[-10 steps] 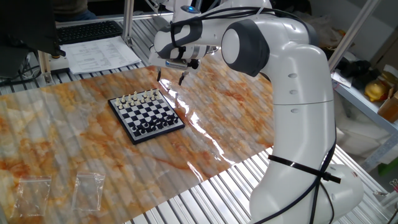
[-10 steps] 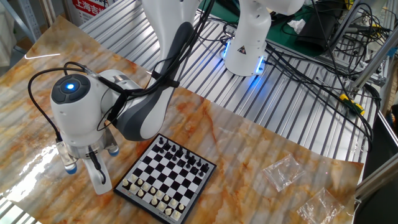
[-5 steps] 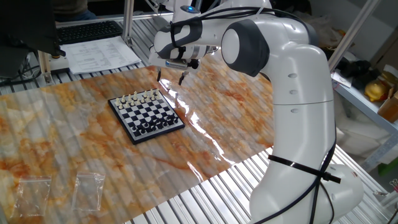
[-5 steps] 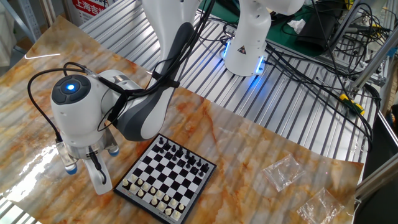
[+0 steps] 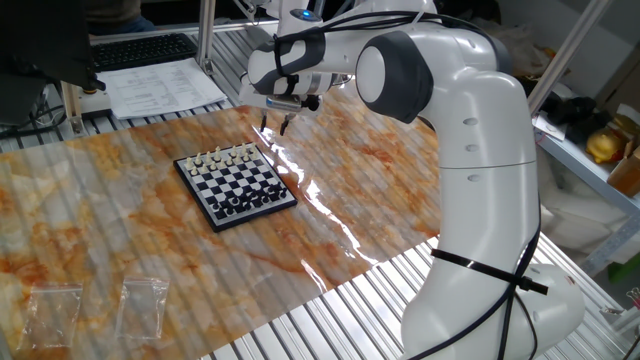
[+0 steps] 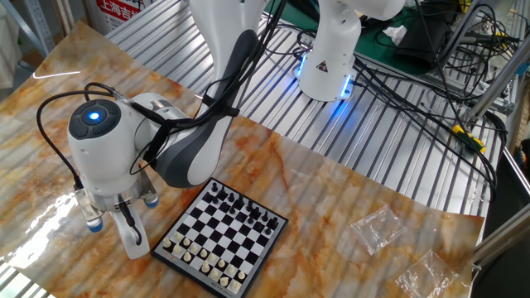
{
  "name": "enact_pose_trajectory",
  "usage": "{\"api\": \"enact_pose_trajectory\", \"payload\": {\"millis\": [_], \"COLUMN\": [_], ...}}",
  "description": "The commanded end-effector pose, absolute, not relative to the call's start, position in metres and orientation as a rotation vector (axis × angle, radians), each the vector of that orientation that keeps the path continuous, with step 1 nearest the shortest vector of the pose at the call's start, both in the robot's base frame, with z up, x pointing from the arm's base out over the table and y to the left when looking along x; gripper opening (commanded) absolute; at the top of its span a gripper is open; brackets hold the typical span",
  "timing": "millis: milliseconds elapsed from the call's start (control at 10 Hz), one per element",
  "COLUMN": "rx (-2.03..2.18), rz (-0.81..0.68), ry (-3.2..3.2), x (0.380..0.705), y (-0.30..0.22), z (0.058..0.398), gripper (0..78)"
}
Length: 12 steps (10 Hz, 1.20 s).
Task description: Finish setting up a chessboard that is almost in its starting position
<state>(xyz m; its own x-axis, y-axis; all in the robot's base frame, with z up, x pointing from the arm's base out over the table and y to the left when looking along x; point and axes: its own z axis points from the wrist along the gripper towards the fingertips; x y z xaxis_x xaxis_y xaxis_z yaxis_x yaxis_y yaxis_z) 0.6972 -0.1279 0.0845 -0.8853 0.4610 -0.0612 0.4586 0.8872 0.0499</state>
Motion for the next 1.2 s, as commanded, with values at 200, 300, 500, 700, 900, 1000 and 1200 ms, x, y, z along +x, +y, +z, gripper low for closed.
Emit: {"api": "enact_pose_trajectory", "payload": {"millis": [200,300,500,700,900,1000,1200], "rx": [0.725,0.725,0.725,0.725,0.740,0.742,0.749], "rz": [0.050,0.050,0.050,0.050,0.050,0.050,0.061], "ry": [2.981,2.981,2.981,2.981,2.983,2.983,2.984], "x": [0.6983,0.6983,0.6983,0.6983,0.6979,0.6978,0.6976], "y": [-0.1283,-0.1283,-0.1283,-0.1283,-0.1291,-0.1295,-0.1300], "z": [0.0863,0.0863,0.0863,0.0863,0.0890,0.0904,0.0923], "gripper": [1.3,1.3,1.3,1.3,1.3,1.3,1.3]}}
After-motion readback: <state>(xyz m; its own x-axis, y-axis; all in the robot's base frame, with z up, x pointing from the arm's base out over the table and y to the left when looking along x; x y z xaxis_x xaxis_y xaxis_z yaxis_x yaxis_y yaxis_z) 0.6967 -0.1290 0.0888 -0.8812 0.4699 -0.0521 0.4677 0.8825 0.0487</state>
